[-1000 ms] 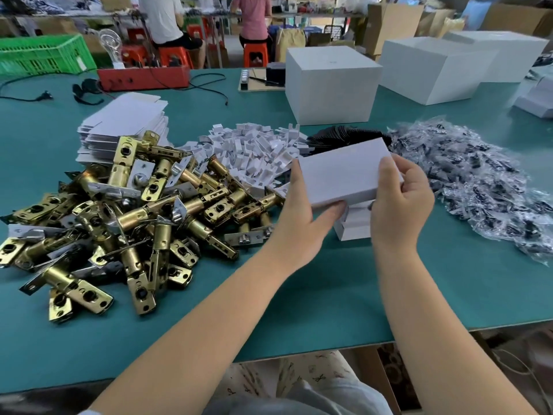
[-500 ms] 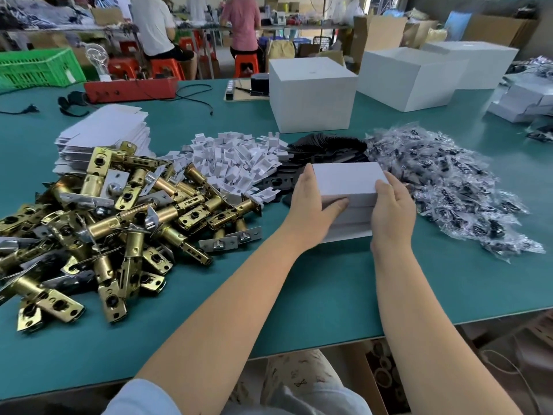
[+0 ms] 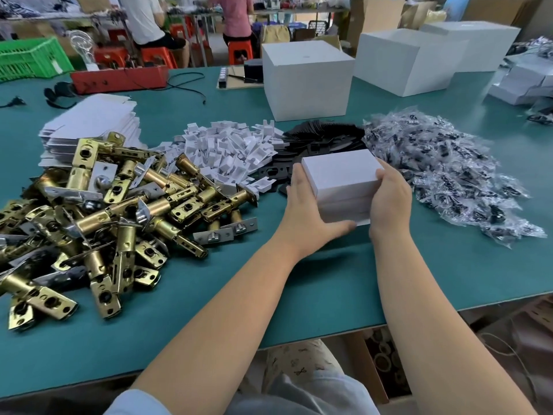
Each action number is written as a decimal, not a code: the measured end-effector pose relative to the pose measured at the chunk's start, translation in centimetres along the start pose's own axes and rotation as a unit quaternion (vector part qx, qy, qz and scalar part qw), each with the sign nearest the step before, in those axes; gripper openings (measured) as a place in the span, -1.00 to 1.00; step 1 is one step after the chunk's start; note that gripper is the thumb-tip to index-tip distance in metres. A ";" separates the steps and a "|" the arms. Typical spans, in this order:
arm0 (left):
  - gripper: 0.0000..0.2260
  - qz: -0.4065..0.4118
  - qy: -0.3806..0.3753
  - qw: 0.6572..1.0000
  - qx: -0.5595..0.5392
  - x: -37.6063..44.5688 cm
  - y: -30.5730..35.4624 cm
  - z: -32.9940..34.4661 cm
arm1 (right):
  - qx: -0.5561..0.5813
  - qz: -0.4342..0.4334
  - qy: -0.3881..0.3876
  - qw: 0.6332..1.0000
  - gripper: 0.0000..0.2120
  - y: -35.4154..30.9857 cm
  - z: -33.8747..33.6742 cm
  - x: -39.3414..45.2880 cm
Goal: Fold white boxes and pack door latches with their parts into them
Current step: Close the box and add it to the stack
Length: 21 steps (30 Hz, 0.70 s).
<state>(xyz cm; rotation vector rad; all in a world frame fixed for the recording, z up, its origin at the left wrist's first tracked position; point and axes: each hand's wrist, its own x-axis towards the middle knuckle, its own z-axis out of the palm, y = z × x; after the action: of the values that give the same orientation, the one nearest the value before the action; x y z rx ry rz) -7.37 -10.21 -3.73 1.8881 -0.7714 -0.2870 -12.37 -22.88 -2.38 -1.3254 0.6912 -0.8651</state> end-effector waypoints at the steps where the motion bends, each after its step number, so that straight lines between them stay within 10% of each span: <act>1: 0.11 0.005 -0.001 1.000 0.023 -0.1 -0.3 -0.1 | -0.003 -0.002 -0.001 1.000 -0.62 0.1 0.0 0.0; 21: -0.18 0.025 -0.058 0.994 0.092 0.3 -2.0 -2.3 | 0.065 0.075 -0.145 0.984 -0.63 0.4 -1.2 1.1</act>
<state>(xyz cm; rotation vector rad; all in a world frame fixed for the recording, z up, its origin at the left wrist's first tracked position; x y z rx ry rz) -5.19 -8.22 -4.48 2.0353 -0.9504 -0.3041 -12.78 -24.47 -2.89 -1.2324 0.4905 -0.5713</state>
